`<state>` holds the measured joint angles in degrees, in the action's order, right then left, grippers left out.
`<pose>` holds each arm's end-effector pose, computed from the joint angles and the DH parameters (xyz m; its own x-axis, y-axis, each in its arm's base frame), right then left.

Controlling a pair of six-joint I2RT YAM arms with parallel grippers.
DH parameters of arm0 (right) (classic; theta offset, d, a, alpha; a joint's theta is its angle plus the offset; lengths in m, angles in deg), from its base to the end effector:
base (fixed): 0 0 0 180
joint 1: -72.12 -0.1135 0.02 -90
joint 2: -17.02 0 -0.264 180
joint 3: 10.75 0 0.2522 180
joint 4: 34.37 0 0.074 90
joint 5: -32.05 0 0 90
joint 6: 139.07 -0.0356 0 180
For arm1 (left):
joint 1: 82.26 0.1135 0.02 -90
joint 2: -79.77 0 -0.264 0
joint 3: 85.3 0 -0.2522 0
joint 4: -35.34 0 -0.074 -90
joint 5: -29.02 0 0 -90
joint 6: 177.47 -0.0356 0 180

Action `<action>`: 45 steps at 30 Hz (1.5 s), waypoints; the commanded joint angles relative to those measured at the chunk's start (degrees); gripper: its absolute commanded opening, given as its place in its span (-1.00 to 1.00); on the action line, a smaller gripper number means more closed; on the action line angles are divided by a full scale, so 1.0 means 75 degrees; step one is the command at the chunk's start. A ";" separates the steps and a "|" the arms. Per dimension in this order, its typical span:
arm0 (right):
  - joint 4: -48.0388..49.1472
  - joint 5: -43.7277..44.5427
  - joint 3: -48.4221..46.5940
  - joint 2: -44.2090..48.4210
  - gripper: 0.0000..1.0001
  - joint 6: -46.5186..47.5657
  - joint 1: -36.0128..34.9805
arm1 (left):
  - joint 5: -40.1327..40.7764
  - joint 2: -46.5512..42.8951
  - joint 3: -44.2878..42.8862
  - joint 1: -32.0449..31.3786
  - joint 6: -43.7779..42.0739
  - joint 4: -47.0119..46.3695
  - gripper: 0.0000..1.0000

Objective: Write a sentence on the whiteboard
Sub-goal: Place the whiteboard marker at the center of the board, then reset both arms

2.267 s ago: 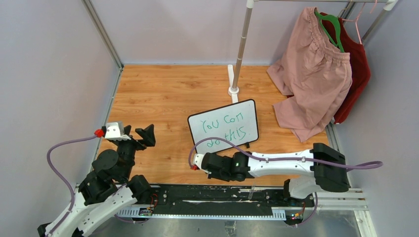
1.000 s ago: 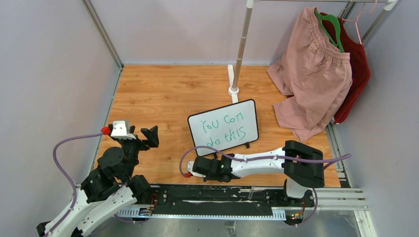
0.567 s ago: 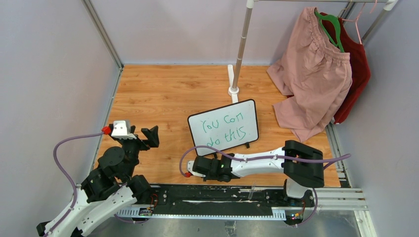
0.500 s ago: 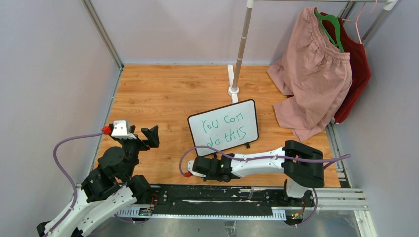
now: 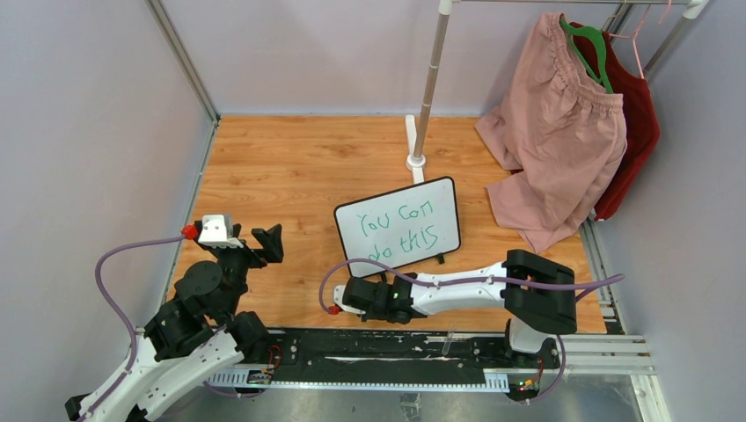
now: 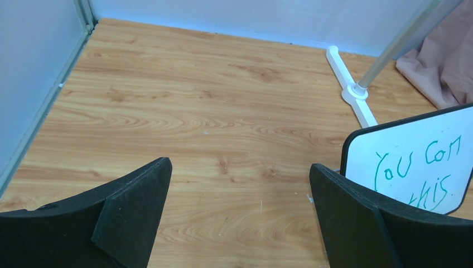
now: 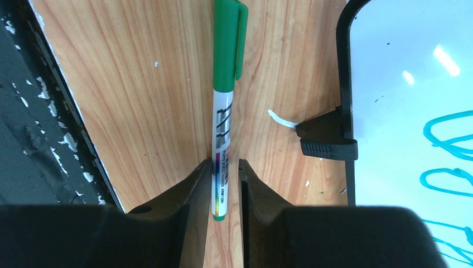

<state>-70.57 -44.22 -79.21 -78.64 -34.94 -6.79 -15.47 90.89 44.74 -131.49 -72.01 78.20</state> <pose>0.0696 0.3114 0.1638 0.0609 -0.9220 -0.3824 -0.9466 0.0681 -0.3151 0.0559 -0.0259 0.3156 -0.0617 -0.2145 -0.9748 0.0514 0.9747 -0.2177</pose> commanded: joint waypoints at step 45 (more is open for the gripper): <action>0.0613 0.0733 0.1100 0.5370 0.11 -0.3173 0.0516 | -0.0155 0.0526 -0.0117 -0.0033 0.0474 0.0205 1.00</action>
<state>-65.59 -45.86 -73.31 -47.12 -50.26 -3.47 -16.10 93.01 44.74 -131.49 -70.74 78.59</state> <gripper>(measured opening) 0.556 0.997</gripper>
